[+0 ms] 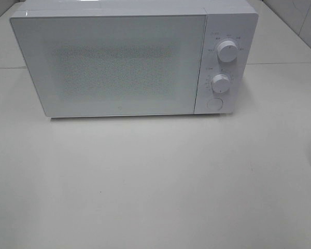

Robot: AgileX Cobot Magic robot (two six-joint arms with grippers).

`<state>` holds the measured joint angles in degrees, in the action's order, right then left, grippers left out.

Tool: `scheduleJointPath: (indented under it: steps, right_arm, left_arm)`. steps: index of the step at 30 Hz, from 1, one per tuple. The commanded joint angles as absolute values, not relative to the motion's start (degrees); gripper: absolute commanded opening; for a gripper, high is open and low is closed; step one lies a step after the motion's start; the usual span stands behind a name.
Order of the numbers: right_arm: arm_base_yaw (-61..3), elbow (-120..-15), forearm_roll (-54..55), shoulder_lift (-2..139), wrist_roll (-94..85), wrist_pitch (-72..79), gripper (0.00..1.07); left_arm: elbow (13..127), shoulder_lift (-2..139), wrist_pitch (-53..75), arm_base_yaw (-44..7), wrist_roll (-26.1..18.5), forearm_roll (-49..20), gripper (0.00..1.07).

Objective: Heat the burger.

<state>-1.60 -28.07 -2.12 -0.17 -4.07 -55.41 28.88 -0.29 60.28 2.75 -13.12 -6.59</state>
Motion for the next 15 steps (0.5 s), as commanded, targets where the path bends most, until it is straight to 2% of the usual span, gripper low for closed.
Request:
scheduleJointPath:
  steps: [1,15]
  right_arm:
    - [-1.55,-28.07,-2.23,-1.78,-3.9,-55.06,0.52]
    - [-1.55,-28.07,-2.23,-1.78,-3.9,-55.06,0.52]
  left_arm:
    - [28.65,-1.72,59.47,2.86,-12.95,-6.76,1.02]
    - [28.65,-1.72,59.47,2.86,-13.06,-5.56,1.02]
